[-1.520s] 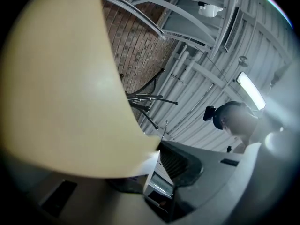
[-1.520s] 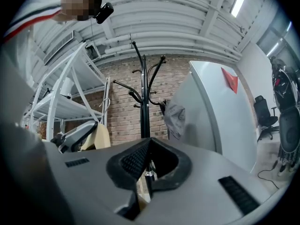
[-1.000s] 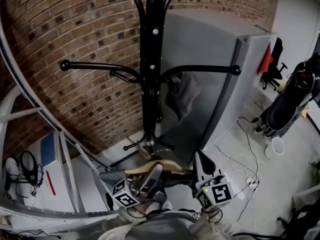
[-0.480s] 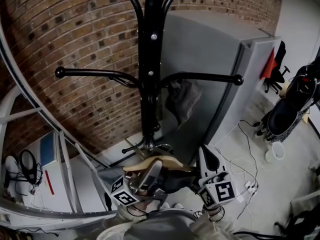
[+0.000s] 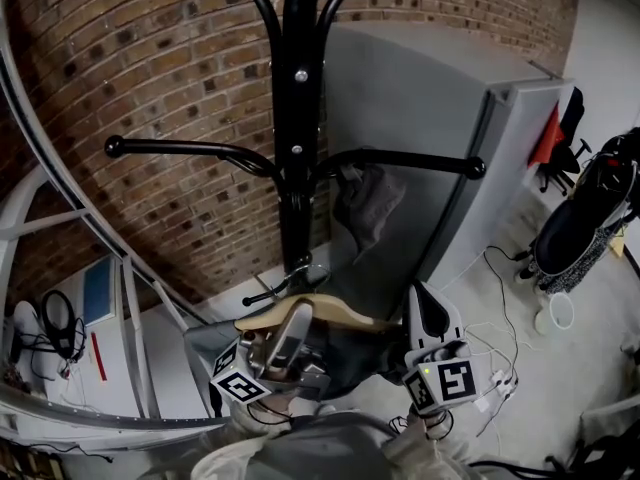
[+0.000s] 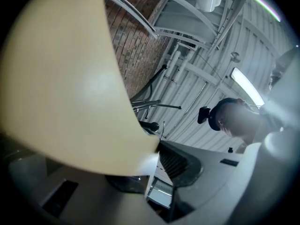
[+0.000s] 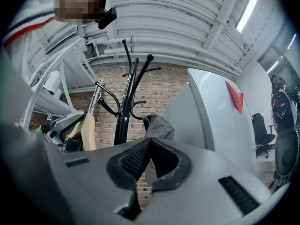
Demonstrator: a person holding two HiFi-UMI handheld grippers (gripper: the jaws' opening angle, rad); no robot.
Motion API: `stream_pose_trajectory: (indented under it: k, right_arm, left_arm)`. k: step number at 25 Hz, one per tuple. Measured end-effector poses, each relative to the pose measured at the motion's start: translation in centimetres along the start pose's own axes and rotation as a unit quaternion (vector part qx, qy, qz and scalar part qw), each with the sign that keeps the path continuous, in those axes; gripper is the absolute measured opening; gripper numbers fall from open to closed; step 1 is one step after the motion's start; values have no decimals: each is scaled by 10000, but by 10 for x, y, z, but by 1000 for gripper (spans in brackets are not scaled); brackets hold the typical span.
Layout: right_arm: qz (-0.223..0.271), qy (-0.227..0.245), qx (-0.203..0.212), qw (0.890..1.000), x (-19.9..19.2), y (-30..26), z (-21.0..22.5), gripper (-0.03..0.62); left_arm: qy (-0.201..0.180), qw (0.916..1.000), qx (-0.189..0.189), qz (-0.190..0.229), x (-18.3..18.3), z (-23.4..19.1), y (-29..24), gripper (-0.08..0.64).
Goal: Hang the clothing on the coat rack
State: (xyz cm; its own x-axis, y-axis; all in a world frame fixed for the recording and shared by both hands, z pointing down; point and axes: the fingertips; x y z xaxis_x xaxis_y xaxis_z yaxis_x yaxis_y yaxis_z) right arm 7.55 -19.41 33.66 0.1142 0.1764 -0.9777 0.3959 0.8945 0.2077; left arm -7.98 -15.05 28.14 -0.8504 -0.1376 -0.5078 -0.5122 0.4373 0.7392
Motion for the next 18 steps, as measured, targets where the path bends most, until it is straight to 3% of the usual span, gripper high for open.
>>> stream_pose_trajectory:
  k: [18]
  right_arm:
    - [5, -129, 82, 9999, -4, -22, 15, 23]
  left_arm:
    - [-172, 9995, 128, 240, 18, -35, -16, 103]
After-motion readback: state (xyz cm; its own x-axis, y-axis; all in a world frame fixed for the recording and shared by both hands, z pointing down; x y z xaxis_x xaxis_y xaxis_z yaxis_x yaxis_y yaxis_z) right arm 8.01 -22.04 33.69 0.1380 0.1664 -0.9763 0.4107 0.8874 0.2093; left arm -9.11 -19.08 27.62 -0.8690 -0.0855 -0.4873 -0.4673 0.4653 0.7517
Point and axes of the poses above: the fingertips, and each gripper's own axes: y backward along the fingers, z to its right, x out of its top, and after that the axes turned 1 degree about z, right-handed
